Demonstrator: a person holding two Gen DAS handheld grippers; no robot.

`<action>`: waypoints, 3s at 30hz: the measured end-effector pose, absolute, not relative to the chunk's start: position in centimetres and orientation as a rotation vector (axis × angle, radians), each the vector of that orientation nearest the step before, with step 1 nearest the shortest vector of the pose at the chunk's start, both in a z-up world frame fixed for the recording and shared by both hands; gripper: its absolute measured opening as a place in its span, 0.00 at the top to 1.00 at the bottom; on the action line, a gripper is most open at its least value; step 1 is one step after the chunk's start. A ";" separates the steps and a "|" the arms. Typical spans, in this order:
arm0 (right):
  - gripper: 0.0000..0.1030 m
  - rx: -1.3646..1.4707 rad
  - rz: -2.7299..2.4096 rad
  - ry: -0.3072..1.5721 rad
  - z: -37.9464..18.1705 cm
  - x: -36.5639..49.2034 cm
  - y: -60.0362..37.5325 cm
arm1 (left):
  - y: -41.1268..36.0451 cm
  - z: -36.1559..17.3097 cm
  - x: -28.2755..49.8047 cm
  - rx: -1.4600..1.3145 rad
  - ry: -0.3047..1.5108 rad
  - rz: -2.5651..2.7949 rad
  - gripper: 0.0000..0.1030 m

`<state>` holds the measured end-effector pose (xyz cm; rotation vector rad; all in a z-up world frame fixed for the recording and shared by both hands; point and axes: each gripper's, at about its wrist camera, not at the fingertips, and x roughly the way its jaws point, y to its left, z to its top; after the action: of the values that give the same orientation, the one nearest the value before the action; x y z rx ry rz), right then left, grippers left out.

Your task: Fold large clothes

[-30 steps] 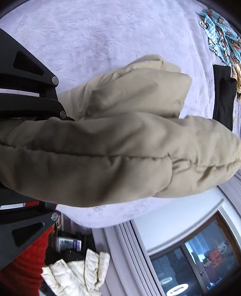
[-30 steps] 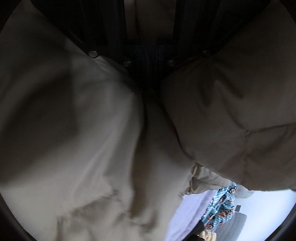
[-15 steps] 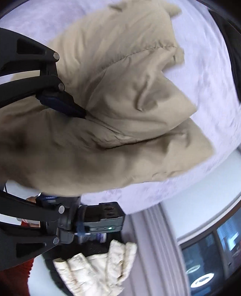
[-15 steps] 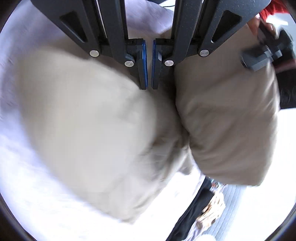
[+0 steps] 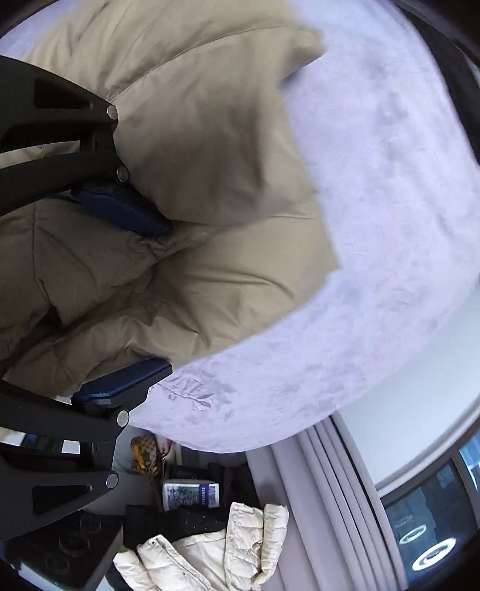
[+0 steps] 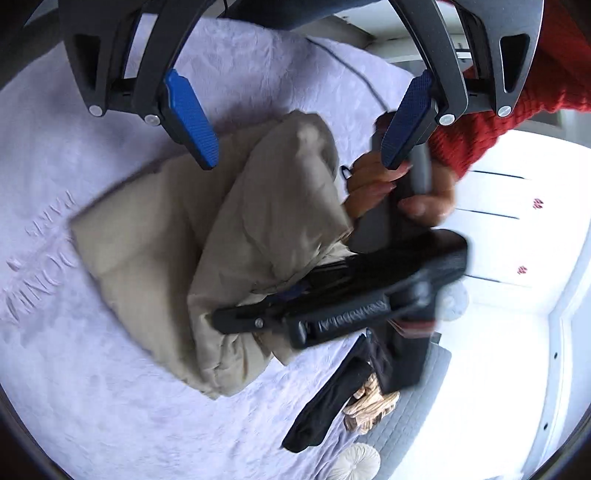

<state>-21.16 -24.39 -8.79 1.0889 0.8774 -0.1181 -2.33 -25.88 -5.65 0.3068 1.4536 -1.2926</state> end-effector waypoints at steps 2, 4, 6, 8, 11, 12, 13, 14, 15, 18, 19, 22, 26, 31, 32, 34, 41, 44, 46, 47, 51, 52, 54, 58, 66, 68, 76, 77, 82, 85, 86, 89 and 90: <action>0.26 1.036 -0.196 0.937 -9.9 -18.9 -24.3 | -25.1 -2.9 -1.8 0.316 1.304 -1.271 0.32; 0.78 1.007 -0.245 0.954 -10.5 -17.9 -24.8 | -23.0 -0.6 -0.6 0.335 1.131 -1.178 0.32; 0.82 0.970 -0.279 0.940 -10.3 -18.6 -25.4 | -20.7 -0.2 1.2 0.366 1.014 -1.053 0.32; 0.84 0.887 -0.314 0.942 -9.8 -19.3 -25.5 | -19.2 -2.0 3.6 0.404 1.018 -0.938 0.32; 0.84 0.843 -0.353 0.957 -9.8 -20.1 -25.9 | -18.9 -5.9 5.9 0.373 1.104 -0.871 0.32; 0.84 0.854 -0.364 0.962 -10.2 -20.5 -26.0 | -19.7 -6.6 5.7 0.373 1.103 -0.870 0.32; 0.85 0.865 -0.378 0.969 -10.1 -21.3 -26.8 | -20.7 -7.1 5.2 0.387 1.091 -0.880 0.32; 0.85 0.875 -0.397 0.973 -10.4 -21.6 -27.0 | -22.2 -7.6 4.2 0.406 1.074 -0.895 0.32; 0.85 0.886 -0.422 0.975 -10.5 -22.0 -27.8 | -23.7 -8.0 3.1 0.422 1.057 -0.911 0.32; 0.85 0.960 -0.494 0.974 -11.7 -24.6 -29.9 | -28.0 -9.5 0.8 0.439 1.053 -0.959 0.32; 0.84 0.978 -0.518 0.971 -12.2 -25.5 -30.6 | -29.3 -9.8 0.2 0.440 1.057 -0.973 0.32; 0.84 1.034 -0.553 0.950 -14.4 -27.7 -32.5 | -32.1 -10.3 -1.0 0.446 1.073 -0.982 0.32; 0.83 1.208 -0.491 0.943 -16.0 -28.9 -34.3 | -32.5 -10.9 -1.3 0.471 1.076 -0.968 0.32; 0.79 0.989 -0.515 0.949 -9.5 -29.6 -34.4 | -32.0 -11.3 -0.6 0.457 1.104 -0.965 0.32; 0.79 0.944 -0.510 0.931 -8.0 -29.3 -34.7 | -32.0 -11.3 -0.6 0.456 1.106 -0.965 0.32; 0.73 0.913 -0.469 0.913 -6.7 -27.8 -35.5 | -32.2 -11.3 -0.7 0.461 1.102 -0.964 0.32; 0.35 0.803 -0.378 0.975 -7.8 -20.0 -37.6 | -32.0 -11.3 -0.6 0.467 1.099 -0.957 0.32; 0.59 0.833 -0.374 1.053 -10.4 -17.2 -38.8 | -32.1 -11.1 -0.7 0.482 1.092 -0.940 0.32; 0.69 0.848 -0.389 1.101 -12.0 -16.9 -39.3 | -31.7 -10.0 -0.6 0.491 1.076 -0.905 0.32; 0.72 0.868 -0.387 1.110 -12.8 -16.4 -39.4 | -31.0 -9.0 -0.4 0.480 1.062 -0.883 0.32; 0.90 0.893 -0.415 1.142 -14.1 -17.7 -39.8 | -25.6 -5.6 0.7 0.417 1.025 -0.780 0.32; 0.90 0.913 -0.412 1.145 -14.4 -18.2 -39.8 | -24.1 -5.6 1.0 0.398 1.054 -0.745 0.32; 0.90 0.969 -0.388 1.129 -15.0 -19.6 -39.7 | -21.7 -6.7 1.2 0.360 1.149 -0.710 0.32; 0.88 1.026 -0.358 1.081 -14.1 -20.1 -40.2 | -20.0 -8.2 -0.3 0.368 1.165 -0.656 0.32; 0.15 1.145 -0.066 0.888 -10.3 -16.3 -42.5 | -19.6 -8.2 -0.4 0.323 1.174 -0.624 0.32; 0.36 1.154 -0.041 0.930 -11.5 -13.8 -42.3 | -19.6 -8.3 -0.4 0.317 1.181 -0.625 0.32; 0.92 1.051 -0.249 1.109 -15.4 -14.6 -40.8 | -21.2 -8.7 -2.4 0.406 1.141 -0.690 0.26; 0.92 1.058 -0.256 1.119 -15.8 -15.1 -40.6 | -21.2 -8.6 -2.6 0.418 1.136 -0.693 0.26; 0.91 1.019 -0.279 1.126 -15.0 -14.7 -40.4 | -19.3 -7.5 -1.9 0.366 1.219 -0.703 0.26; 0.91 1.007 -0.293 1.117 -14.0 -14.5 -39.8 | -17.8 -6.9 -1.8 0.372 1.250 -0.689 0.23; 0.91 1.006 -0.303 1.107 -13.5 -14.9 -39.6 | -17.4 -6.7 -1.9 0.372 1.256 -0.690 0.15; 0.91 1.005 -0.327 1.086 -12.3 -16.0 -38.9 | -16.1 -6.1 -2.1 0.367 1.248 -0.693 0.01; 0.90 0.997 -0.336 1.081 -11.8 -16.4 -38.7 | -15.8 -6.0 -2.2 0.372 1.242 -0.696 0.01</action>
<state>-16.37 -38.65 -11.84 0.9975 1.0805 -0.3361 -2.16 -15.76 -6.03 0.3717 1.2420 -0.6956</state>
